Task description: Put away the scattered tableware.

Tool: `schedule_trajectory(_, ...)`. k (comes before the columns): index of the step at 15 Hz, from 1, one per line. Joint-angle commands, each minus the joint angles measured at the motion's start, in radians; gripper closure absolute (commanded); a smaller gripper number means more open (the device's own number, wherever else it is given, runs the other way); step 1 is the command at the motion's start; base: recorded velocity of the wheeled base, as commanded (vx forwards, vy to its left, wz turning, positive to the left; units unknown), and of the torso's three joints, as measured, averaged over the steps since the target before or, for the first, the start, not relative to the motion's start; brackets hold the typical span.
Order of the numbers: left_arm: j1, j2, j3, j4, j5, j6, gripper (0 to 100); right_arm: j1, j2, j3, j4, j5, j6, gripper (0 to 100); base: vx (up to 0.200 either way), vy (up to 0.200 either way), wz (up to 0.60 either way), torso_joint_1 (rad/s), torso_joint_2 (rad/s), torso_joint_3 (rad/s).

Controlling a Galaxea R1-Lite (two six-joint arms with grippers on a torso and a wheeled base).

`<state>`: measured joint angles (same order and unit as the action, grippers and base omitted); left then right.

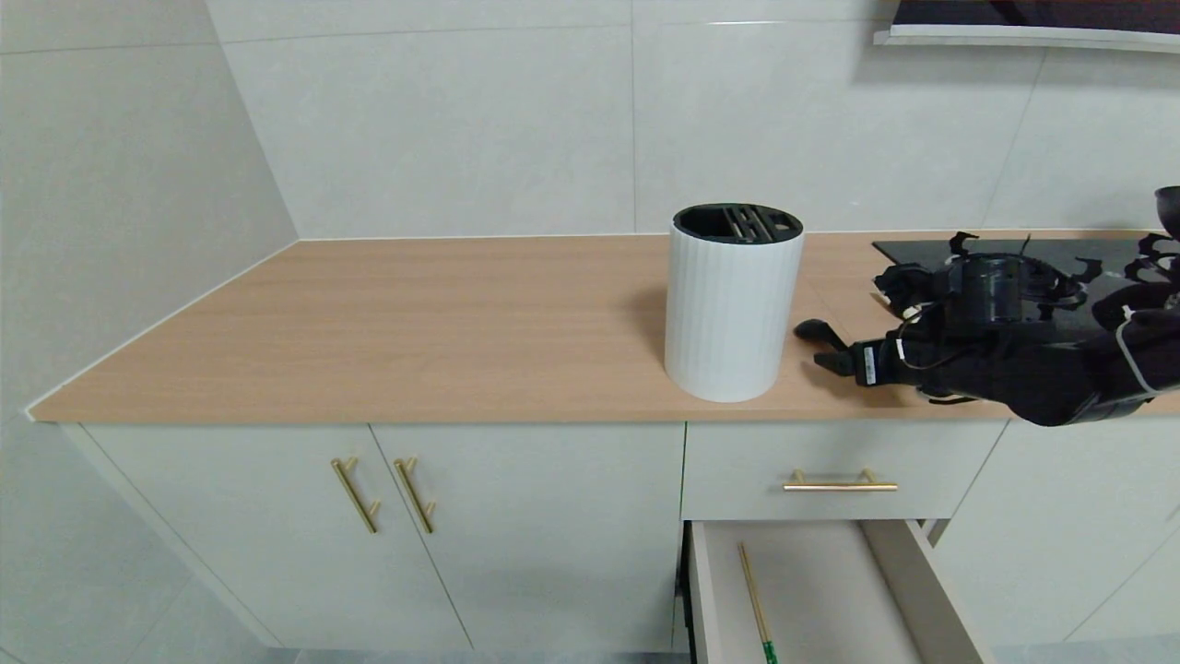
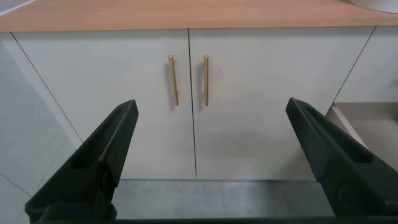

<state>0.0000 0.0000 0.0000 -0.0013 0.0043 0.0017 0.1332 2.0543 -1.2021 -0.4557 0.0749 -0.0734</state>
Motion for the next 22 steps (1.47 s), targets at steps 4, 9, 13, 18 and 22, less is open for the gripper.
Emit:
schedule_trajectory(4,0.000,0.000,0.000,0.001,0.000,0.000,0,-0.007,0.041,-0.019,-0.026,0.009,0.000,0,0.000,0.000,0.00,0.000,0.00,0.000)
schedule_trajectory(9,0.000,0.000,0.000,0.000,0.000,0.000,0,-0.007,0.055,-0.020,-0.026,0.009,0.000,0,0.000,0.000,0.00,0.000,0.00,0.000)
schedule_trajectory(13,0.002,0.000,0.000,0.000,0.000,0.000,0,-0.007,0.060,-0.020,-0.027,0.011,0.000,100,0.000,0.000,0.00,0.000,0.00,0.000)
schedule_trajectory(18,0.002,0.000,0.000,0.000,0.000,0.000,0,-0.006,0.044,-0.019,-0.021,0.006,0.001,100,0.000,0.000,0.00,0.000,0.00,0.000)
schedule_trajectory(22,0.000,0.000,0.000,0.000,0.000,0.000,0,0.022,-0.057,-0.013,0.131,-0.044,0.038,100,0.000,0.000,0.00,0.000,0.00,0.000)
